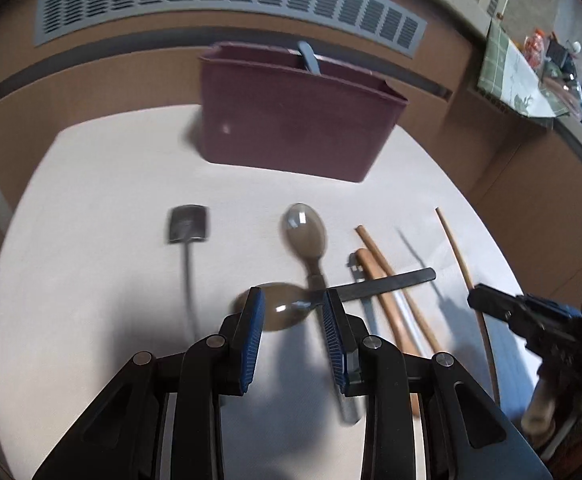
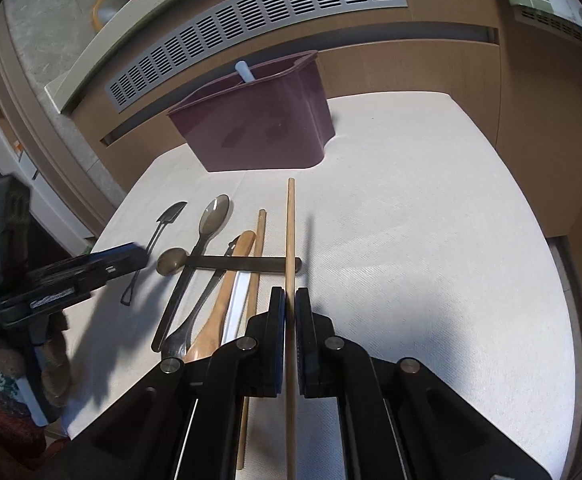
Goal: Organize utensils
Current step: 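Grasp the black spatula with the left tool while the right holds the chopstick, then lower the spatula and chopstick into the maroon caddy, opening both tools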
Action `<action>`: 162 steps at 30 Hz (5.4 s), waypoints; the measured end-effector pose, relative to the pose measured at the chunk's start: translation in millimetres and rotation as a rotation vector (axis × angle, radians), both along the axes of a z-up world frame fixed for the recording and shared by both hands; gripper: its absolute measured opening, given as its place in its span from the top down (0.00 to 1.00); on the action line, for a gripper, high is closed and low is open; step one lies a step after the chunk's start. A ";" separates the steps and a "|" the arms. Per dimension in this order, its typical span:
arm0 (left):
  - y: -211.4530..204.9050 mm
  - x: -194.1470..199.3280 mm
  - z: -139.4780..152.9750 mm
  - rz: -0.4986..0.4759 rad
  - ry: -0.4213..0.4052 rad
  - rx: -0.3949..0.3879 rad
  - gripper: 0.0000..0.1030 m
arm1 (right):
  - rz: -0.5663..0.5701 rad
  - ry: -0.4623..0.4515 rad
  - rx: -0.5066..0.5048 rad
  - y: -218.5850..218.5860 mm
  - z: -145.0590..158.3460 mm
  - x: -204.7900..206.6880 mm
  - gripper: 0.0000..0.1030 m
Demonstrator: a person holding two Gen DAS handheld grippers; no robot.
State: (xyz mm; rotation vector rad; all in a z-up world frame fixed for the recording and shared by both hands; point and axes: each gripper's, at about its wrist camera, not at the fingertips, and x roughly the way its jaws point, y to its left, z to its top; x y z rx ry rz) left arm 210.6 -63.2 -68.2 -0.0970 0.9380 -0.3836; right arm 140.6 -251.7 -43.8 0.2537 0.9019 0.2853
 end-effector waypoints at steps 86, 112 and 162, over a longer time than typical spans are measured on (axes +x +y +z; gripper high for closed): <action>51.9 -14.0 54.3 0.111 -0.240 0.047 0.68 | 0.013 -0.161 -0.216 30.2 66.8 15.8 0.95; 81.4 8.3 139.0 0.129 -0.310 -0.096 0.94 | -0.049 -0.474 -0.201 24.3 207.1 13.1 0.95; 50.5 88.8 261.1 0.049 -0.627 -0.178 0.96 | -0.056 -0.656 -0.220 46.3 288.9 95.7 0.95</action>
